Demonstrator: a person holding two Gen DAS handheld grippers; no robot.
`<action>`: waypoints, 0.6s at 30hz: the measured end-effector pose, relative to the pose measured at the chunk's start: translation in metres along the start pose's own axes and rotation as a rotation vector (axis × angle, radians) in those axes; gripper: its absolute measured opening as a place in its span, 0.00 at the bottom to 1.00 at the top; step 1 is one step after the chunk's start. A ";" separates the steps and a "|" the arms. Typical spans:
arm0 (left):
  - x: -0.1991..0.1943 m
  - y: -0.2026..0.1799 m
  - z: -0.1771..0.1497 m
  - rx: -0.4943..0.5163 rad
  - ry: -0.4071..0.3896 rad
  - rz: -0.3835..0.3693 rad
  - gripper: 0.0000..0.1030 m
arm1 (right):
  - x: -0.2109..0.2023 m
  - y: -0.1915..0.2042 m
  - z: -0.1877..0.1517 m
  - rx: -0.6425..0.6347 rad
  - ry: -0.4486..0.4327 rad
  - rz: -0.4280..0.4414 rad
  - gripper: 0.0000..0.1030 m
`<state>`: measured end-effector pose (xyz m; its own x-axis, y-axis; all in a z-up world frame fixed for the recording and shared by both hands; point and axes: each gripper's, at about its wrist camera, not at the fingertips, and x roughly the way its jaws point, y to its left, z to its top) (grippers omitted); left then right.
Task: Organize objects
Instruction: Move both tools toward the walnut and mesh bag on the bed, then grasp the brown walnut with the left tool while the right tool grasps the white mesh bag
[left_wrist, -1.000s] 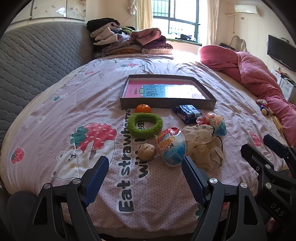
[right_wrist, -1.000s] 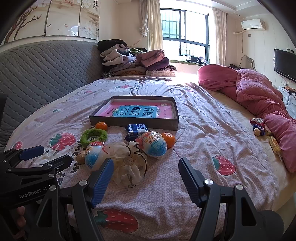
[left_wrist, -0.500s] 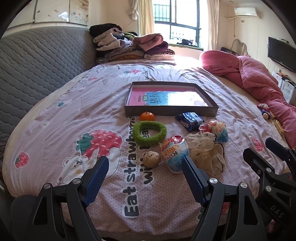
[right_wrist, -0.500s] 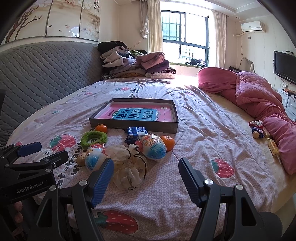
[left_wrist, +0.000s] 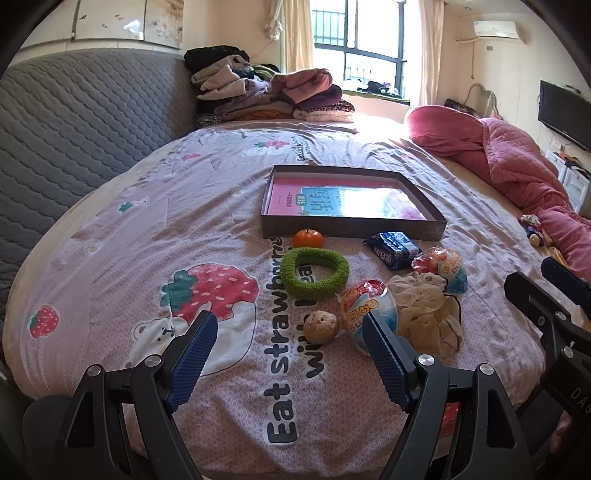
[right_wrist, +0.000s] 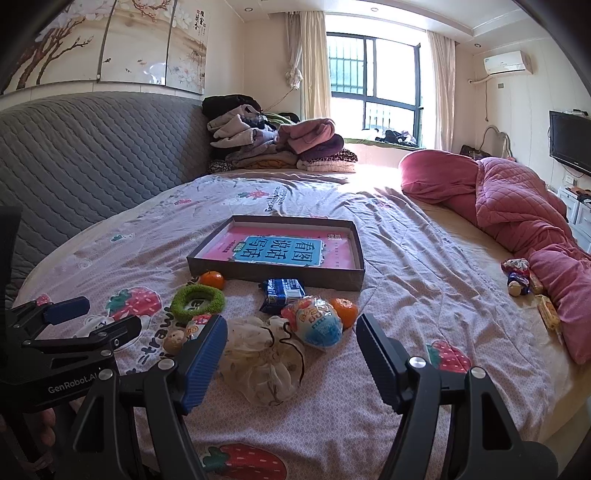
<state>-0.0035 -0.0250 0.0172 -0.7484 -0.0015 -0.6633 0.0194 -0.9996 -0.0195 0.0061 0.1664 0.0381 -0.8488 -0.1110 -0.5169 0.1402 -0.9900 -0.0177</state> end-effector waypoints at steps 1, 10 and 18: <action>0.003 0.002 0.000 -0.003 0.008 -0.001 0.79 | 0.001 0.001 0.001 -0.005 0.000 0.001 0.70; 0.030 0.001 -0.006 0.023 0.087 -0.013 0.79 | 0.021 0.010 -0.001 -0.037 0.040 0.021 0.70; 0.057 -0.002 -0.012 0.041 0.168 -0.031 0.79 | 0.039 0.009 -0.014 -0.045 0.097 0.033 0.70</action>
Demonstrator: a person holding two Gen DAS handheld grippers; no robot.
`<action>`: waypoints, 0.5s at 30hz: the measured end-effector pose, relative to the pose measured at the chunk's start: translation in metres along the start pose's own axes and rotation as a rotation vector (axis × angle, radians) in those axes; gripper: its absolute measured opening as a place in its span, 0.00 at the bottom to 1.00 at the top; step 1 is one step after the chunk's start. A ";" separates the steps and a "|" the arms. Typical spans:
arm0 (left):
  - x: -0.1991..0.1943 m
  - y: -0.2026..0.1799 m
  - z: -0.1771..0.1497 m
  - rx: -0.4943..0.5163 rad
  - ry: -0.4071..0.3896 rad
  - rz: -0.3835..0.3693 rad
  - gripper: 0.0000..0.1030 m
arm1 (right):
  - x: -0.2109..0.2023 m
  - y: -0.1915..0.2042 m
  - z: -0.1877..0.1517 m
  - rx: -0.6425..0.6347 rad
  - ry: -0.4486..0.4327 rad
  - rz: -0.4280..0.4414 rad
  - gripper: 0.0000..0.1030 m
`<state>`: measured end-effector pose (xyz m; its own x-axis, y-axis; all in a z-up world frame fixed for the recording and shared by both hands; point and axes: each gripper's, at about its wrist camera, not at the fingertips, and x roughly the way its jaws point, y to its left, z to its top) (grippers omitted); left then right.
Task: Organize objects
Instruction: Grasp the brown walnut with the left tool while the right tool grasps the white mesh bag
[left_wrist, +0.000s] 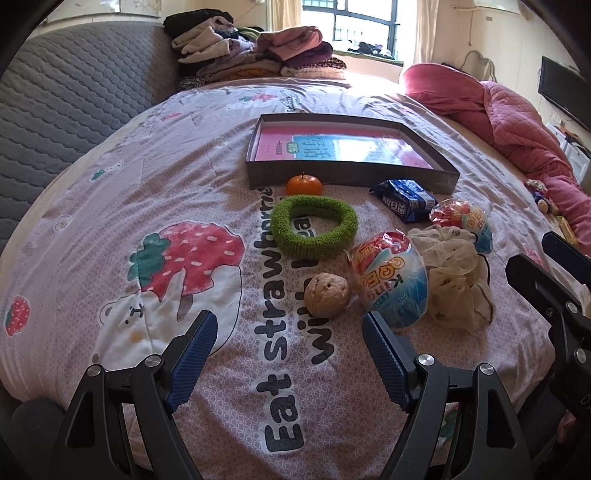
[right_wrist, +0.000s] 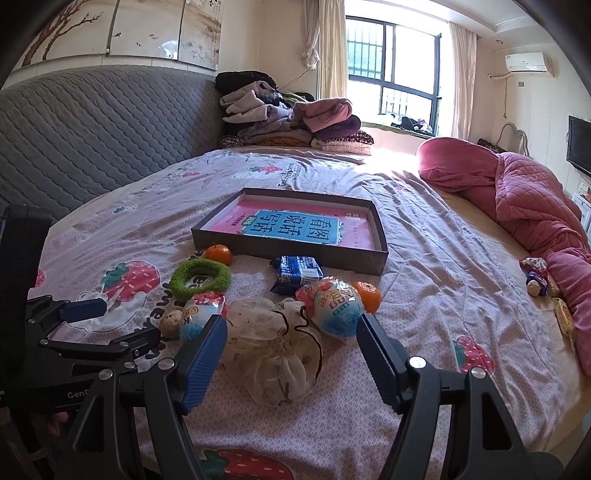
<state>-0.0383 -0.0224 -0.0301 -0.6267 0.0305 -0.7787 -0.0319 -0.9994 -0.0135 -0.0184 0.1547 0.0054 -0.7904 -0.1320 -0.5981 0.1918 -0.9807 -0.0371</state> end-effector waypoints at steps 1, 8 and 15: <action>0.003 0.000 -0.001 0.003 0.009 -0.001 0.79 | 0.002 0.000 -0.001 -0.001 0.005 0.001 0.70; 0.018 -0.001 -0.001 0.017 0.040 -0.012 0.79 | 0.014 0.000 -0.007 -0.001 0.044 0.013 0.70; 0.030 -0.002 0.004 0.014 0.057 -0.030 0.79 | 0.027 0.002 -0.011 -0.006 0.081 0.030 0.70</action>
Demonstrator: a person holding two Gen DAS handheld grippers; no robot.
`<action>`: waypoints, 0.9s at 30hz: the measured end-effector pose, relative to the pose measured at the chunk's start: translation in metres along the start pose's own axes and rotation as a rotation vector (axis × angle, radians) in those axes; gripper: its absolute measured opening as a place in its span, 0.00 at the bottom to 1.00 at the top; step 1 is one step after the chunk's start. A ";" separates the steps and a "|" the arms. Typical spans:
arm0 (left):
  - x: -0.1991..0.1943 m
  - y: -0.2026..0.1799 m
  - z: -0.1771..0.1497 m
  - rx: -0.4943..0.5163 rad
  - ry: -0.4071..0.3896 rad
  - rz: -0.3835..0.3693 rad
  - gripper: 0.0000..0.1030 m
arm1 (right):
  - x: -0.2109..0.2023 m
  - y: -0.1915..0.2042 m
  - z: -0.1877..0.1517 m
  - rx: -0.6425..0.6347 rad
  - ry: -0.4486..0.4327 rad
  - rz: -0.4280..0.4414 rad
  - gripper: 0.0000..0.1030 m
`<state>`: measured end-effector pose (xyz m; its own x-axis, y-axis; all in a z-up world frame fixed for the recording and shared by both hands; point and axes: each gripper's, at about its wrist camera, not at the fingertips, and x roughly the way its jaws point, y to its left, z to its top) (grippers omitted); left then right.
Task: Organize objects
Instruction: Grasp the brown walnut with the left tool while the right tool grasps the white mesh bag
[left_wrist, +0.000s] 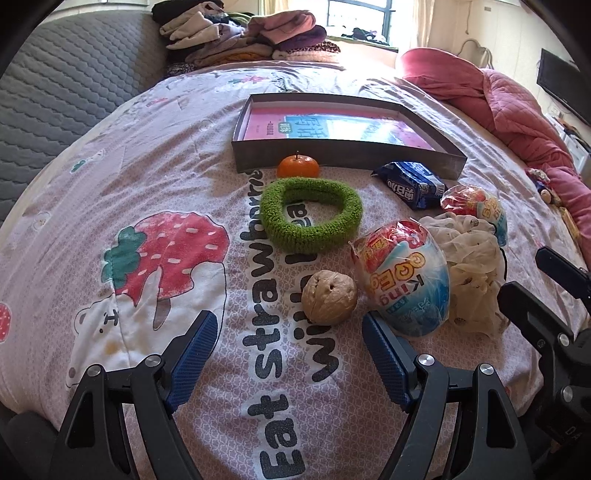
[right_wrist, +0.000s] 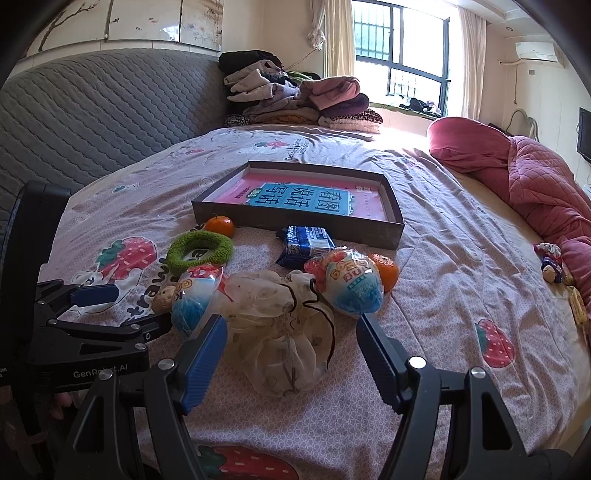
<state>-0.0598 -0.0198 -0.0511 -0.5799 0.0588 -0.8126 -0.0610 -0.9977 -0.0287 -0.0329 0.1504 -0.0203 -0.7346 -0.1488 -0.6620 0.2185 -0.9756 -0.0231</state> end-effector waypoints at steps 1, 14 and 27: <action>0.002 -0.001 0.001 0.003 0.003 0.001 0.79 | 0.002 0.000 0.000 0.000 0.005 0.001 0.70; 0.012 -0.003 0.010 0.002 -0.001 -0.042 0.78 | 0.033 0.008 -0.005 -0.040 0.083 -0.017 0.64; 0.019 -0.013 0.009 0.034 0.006 -0.075 0.38 | 0.040 0.005 -0.009 -0.045 0.100 -0.002 0.33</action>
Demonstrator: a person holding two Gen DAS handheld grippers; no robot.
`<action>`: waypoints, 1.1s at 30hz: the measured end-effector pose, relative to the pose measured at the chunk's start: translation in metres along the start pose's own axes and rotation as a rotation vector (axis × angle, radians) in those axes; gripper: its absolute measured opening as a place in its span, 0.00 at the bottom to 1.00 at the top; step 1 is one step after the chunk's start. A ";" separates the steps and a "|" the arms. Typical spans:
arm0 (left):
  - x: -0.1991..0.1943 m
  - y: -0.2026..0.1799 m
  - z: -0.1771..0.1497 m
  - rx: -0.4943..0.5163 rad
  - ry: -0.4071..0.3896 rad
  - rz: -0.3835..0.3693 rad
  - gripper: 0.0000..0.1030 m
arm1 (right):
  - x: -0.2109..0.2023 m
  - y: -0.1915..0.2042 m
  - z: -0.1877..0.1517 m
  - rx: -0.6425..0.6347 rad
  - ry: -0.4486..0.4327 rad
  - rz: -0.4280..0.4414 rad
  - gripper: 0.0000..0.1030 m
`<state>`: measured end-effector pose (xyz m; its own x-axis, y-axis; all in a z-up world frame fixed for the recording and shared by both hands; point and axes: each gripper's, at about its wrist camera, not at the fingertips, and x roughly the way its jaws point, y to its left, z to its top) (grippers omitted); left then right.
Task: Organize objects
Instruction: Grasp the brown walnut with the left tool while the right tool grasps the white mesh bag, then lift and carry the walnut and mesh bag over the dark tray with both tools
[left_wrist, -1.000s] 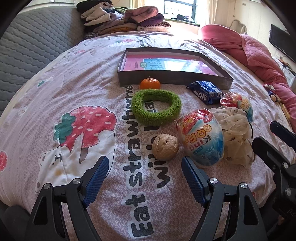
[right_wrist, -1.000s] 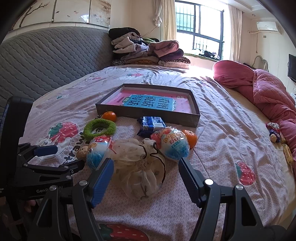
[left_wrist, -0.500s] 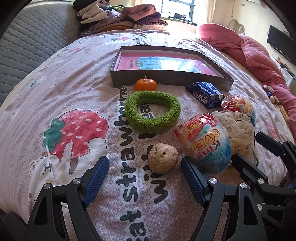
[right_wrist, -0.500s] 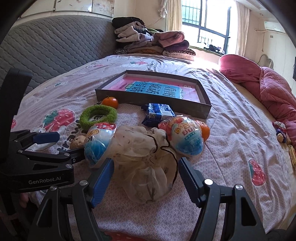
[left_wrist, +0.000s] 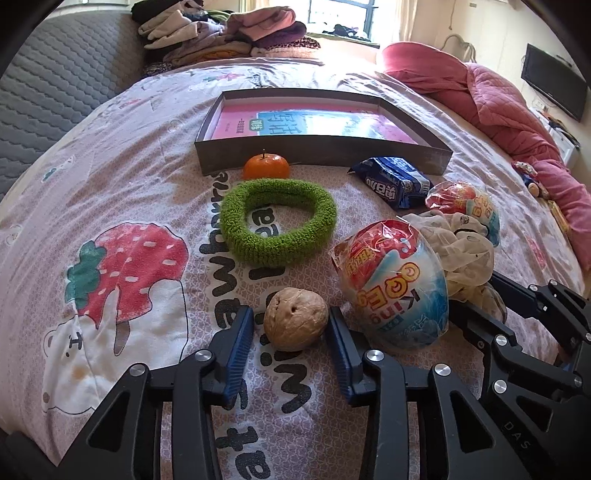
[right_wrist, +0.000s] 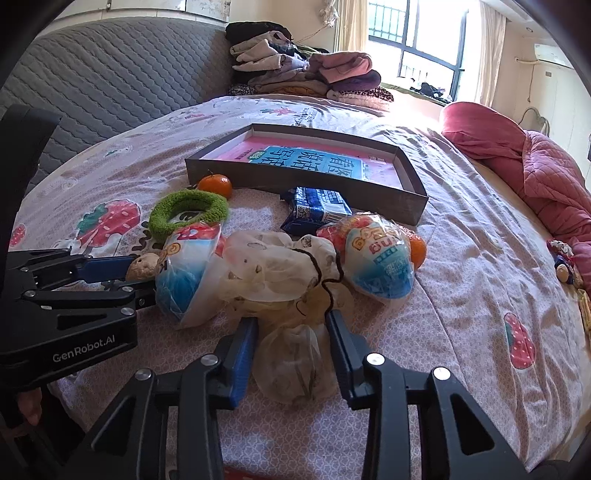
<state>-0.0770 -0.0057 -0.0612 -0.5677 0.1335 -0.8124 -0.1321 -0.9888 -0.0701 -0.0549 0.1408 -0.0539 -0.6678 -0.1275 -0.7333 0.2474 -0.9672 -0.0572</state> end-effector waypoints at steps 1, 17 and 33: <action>-0.001 0.000 0.000 -0.003 -0.003 -0.010 0.33 | 0.000 -0.001 0.000 0.007 0.000 0.009 0.32; -0.020 0.002 -0.001 0.004 -0.072 -0.008 0.33 | -0.017 -0.013 0.001 0.061 -0.068 0.085 0.14; -0.048 -0.003 0.010 0.019 -0.149 -0.016 0.33 | -0.042 -0.022 0.013 0.090 -0.166 0.101 0.12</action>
<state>-0.0571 -0.0085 -0.0164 -0.6794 0.1595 -0.7162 -0.1567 -0.9851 -0.0707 -0.0415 0.1641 -0.0133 -0.7510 -0.2516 -0.6105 0.2597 -0.9626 0.0772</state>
